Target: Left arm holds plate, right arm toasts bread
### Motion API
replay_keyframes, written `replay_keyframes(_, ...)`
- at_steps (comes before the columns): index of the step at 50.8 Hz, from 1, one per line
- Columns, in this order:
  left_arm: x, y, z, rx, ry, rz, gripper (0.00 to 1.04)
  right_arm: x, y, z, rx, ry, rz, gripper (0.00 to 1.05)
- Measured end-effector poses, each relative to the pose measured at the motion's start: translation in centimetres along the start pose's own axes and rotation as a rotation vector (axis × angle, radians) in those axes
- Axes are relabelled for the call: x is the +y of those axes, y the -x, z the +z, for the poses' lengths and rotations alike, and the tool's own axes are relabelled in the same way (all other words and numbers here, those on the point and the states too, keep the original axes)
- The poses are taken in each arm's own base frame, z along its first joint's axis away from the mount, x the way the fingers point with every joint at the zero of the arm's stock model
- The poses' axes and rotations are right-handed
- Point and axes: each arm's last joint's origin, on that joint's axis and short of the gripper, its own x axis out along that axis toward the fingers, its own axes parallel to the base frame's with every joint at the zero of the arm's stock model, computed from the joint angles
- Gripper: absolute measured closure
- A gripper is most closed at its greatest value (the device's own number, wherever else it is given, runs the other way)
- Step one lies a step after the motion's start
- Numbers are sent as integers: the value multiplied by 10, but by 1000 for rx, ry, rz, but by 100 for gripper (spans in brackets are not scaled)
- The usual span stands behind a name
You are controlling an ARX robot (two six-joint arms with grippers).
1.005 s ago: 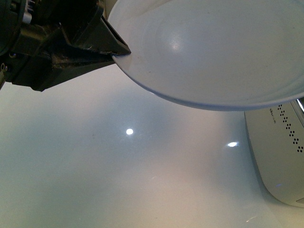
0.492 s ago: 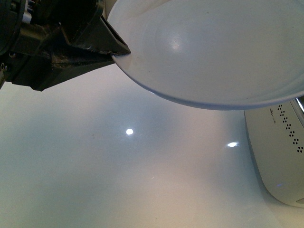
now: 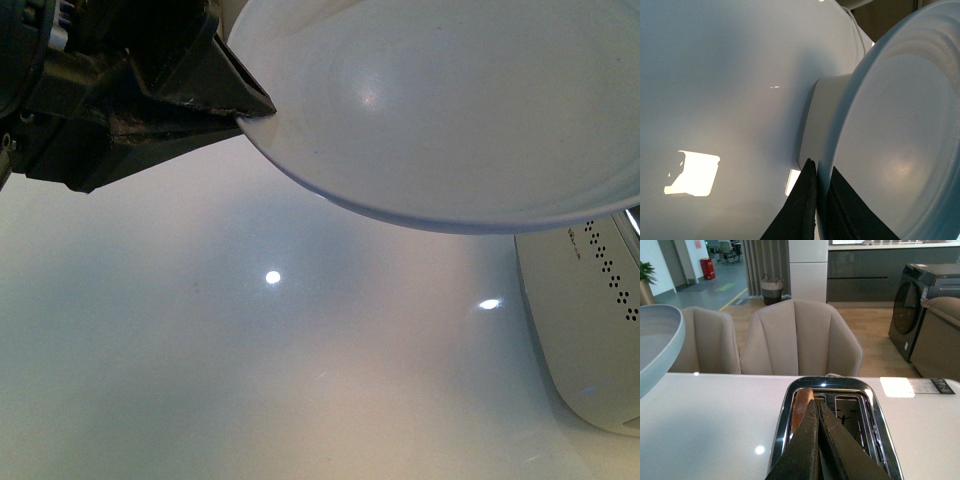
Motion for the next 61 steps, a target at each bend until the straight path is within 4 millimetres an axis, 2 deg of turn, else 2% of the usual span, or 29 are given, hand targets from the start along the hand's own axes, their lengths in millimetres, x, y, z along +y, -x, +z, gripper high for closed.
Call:
replay_keyframes(10,0,0,0,0,0,0,102,0,2,0,0,0,0,103)
replay_keyframes(18,0,0,0,-1,0,1,102,0,13,-3,10,0,0,103)
replay_keyframes(30,0,0,0,0,0,0,102,0,13,-3,6,1,-1,101)
replay_keyframes(46,0,0,0,0,0,0,102,0,13,-3,5,0,-1,38)
replay_keyframes(50,0,0,0,0,0,0,102,0,13,-3,5,1,-1,28)
replay_keyframes(55,0,0,0,0,0,0,102,0,13,-3,5,0,-1,8)
replay_keyframes(61,0,0,0,0,0,0,102,0,13,-3,5,0,-1,9)
